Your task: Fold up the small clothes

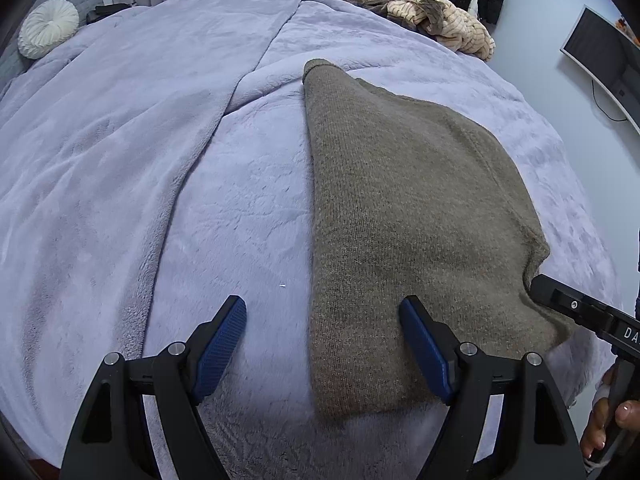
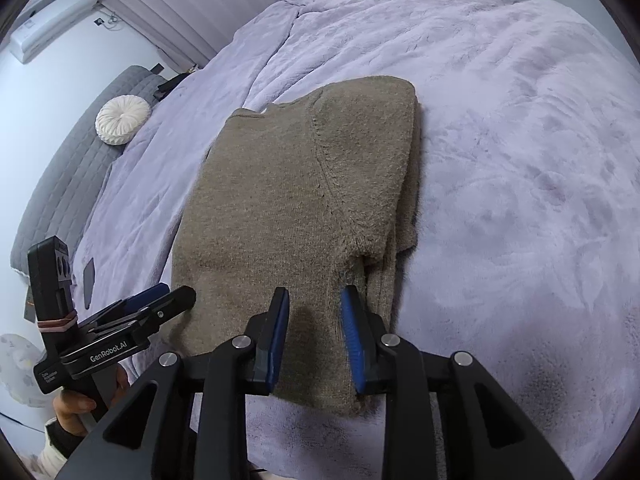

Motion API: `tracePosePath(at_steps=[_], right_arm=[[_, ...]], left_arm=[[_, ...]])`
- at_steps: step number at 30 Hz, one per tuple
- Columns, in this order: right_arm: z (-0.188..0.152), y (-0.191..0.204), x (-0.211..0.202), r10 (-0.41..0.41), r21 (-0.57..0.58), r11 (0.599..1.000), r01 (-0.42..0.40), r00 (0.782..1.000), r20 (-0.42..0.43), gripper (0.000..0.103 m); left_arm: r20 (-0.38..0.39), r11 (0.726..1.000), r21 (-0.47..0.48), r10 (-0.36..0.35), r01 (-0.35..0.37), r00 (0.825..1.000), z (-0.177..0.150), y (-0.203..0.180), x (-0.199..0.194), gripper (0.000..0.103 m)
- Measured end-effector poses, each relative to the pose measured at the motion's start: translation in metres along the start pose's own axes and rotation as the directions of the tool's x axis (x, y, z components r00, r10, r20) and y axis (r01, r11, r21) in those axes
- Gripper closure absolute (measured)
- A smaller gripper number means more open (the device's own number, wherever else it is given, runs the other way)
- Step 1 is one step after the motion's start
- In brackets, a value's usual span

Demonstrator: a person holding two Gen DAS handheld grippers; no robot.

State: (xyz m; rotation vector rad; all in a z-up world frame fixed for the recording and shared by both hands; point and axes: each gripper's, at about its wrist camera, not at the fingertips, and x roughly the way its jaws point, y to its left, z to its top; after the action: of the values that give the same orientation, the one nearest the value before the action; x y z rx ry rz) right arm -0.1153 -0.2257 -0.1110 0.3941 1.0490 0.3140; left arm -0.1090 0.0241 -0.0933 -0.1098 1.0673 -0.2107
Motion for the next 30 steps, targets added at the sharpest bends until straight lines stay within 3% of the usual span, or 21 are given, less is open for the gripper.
tracePosePath(at_steps=[10, 12, 14, 16, 18, 19, 21, 25, 30], right_arm=[[-0.002, 0.000, -0.008, 0.037, 0.045, 0.998, -0.038, 0.999, 0.013, 0.056], [-0.001, -0.001, -0.013, 0.030, 0.054, 0.998, -0.031, 0.999, 0.015, 0.043], [0.003, -0.002, -0.019, 0.019, 0.062, 0.998, -0.020, 1.000, 0.021, 0.038], [0.008, -0.003, -0.025, -0.010, 0.070, 0.998, 0.008, 1.000, 0.024, 0.033], [0.014, -0.002, -0.030, -0.048, 0.078, 0.996, 0.046, 0.998, 0.028, 0.019], [0.017, -0.002, -0.032, -0.064, 0.081, 0.995, 0.062, 0.998, 0.029, 0.019], [0.024, 0.003, -0.036, -0.085, 0.078, 0.994, 0.082, 0.996, 0.031, 0.018], [0.033, 0.018, -0.041, -0.134, 0.047, 0.990, 0.132, 0.990, 0.046, 0.000], [0.038, 0.042, -0.036, -0.265, -0.029, 0.963, 0.268, 0.962, 0.072, 0.000]], left_arm=[[0.009, 1.000, 0.009, 0.026, -0.026, 1.000, 0.004, -0.003, -0.009, 0.023], [0.019, 0.999, 0.014, 0.030, -0.030, 0.999, 0.007, -0.005, -0.013, 0.023], [0.038, 0.999, 0.016, 0.036, -0.037, 0.999, 0.012, -0.007, -0.018, 0.023], [0.052, 0.999, 0.022, 0.048, -0.049, 0.997, 0.017, -0.009, -0.023, 0.023], [0.056, 0.998, 0.026, 0.054, -0.056, 0.997, 0.022, -0.011, -0.026, 0.023], [0.056, 0.998, 0.025, 0.051, -0.053, 0.997, 0.023, -0.011, -0.026, 0.022], [0.071, 0.998, 0.031, 0.060, -0.062, 0.996, 0.026, -0.014, -0.029, 0.000], [0.105, 0.993, 0.052, 0.099, -0.105, 0.990, 0.030, -0.023, -0.034, 0.000], [0.096, 0.993, 0.053, 0.102, -0.108, 0.990, 0.033, -0.027, -0.035, 0.000]])
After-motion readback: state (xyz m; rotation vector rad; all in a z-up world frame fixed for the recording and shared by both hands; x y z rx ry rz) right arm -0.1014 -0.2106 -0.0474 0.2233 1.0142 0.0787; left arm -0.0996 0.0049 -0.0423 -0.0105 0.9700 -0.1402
